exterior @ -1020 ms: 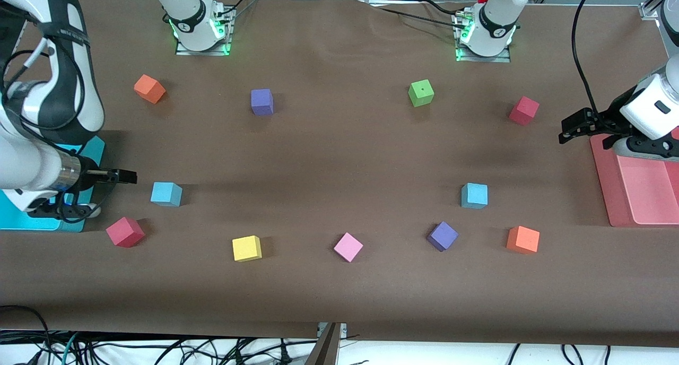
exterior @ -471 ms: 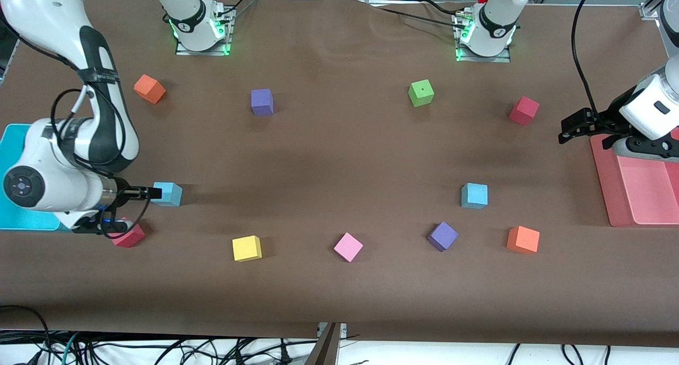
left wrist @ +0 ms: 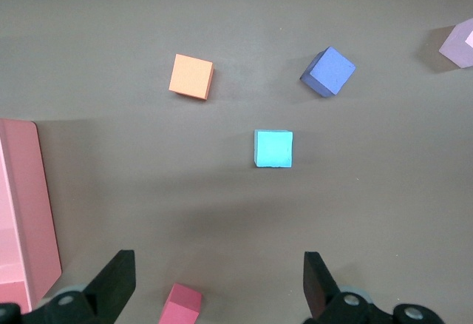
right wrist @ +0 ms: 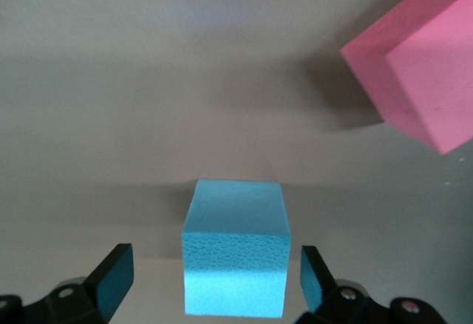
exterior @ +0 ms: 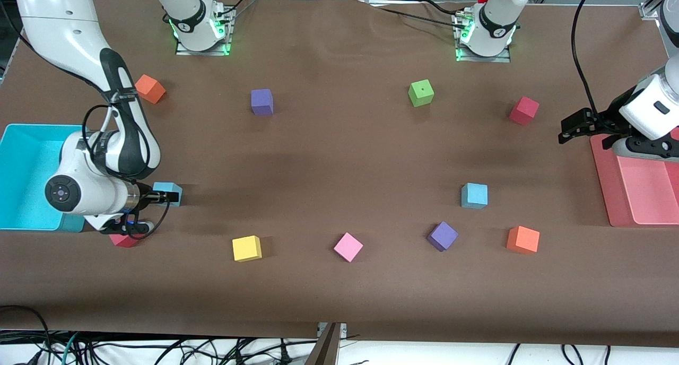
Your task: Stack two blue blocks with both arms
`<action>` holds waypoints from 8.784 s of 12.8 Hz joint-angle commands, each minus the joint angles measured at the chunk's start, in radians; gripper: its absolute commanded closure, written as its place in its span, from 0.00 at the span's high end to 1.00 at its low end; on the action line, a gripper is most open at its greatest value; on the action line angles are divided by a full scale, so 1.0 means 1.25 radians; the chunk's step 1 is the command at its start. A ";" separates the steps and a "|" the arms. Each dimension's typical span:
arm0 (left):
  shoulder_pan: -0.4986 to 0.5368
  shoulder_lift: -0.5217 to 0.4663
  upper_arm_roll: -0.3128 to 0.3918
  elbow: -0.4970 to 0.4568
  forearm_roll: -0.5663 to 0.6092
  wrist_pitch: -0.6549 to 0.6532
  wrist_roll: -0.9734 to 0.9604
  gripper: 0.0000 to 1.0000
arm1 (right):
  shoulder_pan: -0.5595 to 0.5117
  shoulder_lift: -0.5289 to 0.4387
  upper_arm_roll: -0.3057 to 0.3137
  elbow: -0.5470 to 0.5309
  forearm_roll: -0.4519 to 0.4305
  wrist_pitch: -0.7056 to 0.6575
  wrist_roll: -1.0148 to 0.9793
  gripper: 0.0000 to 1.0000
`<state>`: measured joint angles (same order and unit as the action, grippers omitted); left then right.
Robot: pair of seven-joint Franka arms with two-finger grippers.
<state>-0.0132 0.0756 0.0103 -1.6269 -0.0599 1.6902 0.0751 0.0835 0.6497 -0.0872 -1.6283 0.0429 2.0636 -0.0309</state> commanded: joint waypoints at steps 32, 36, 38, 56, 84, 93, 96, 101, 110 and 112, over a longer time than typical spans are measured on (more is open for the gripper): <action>-0.005 0.012 -0.002 0.011 0.007 -0.010 -0.004 1.00 | 0.547 0.183 0.077 0.310 0.004 0.065 0.622 1.00; -0.005 0.014 -0.006 0.011 0.006 -0.010 0.000 1.00 | 0.506 0.112 0.075 0.314 0.009 -0.010 0.446 1.00; -0.004 0.020 -0.006 0.011 0.003 -0.011 0.004 1.00 | 0.465 0.087 0.075 0.303 0.015 -0.025 0.216 1.00; -0.059 0.373 -0.035 -0.077 -0.006 0.314 -0.007 1.00 | 0.303 0.003 0.072 -0.129 1.013 0.311 -1.409 1.00; -0.294 0.488 -0.206 0.181 -0.115 0.238 -0.820 0.14 | 0.350 0.121 0.100 -0.073 1.275 0.244 -1.672 1.00; -0.361 0.542 -0.206 0.197 -0.132 0.368 -1.090 0.15 | 0.350 0.127 0.100 -0.068 1.275 0.243 -1.690 1.00; -0.372 0.551 -0.205 0.195 -0.123 0.368 -1.100 0.15 | 0.349 0.128 0.099 -0.068 1.274 0.243 -1.690 1.00; -0.372 0.552 -0.200 0.193 -0.118 0.368 -1.088 0.16 | 0.349 0.128 0.099 -0.068 1.275 0.243 -1.690 1.00; -0.369 0.549 -0.200 0.191 -0.105 0.366 -1.097 1.00 | 0.350 0.128 0.099 -0.067 1.276 0.244 -1.688 1.00; -0.367 0.546 -0.200 0.192 -0.110 0.365 -1.098 1.00 | 0.350 0.132 0.100 -0.067 1.276 0.244 -1.690 1.00</action>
<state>-0.4651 0.7585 -0.2482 -1.4075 -0.2006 2.1543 -1.2873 0.5195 0.7994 0.0369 -1.7285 1.6131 2.3694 -2.1205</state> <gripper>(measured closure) 0.035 0.000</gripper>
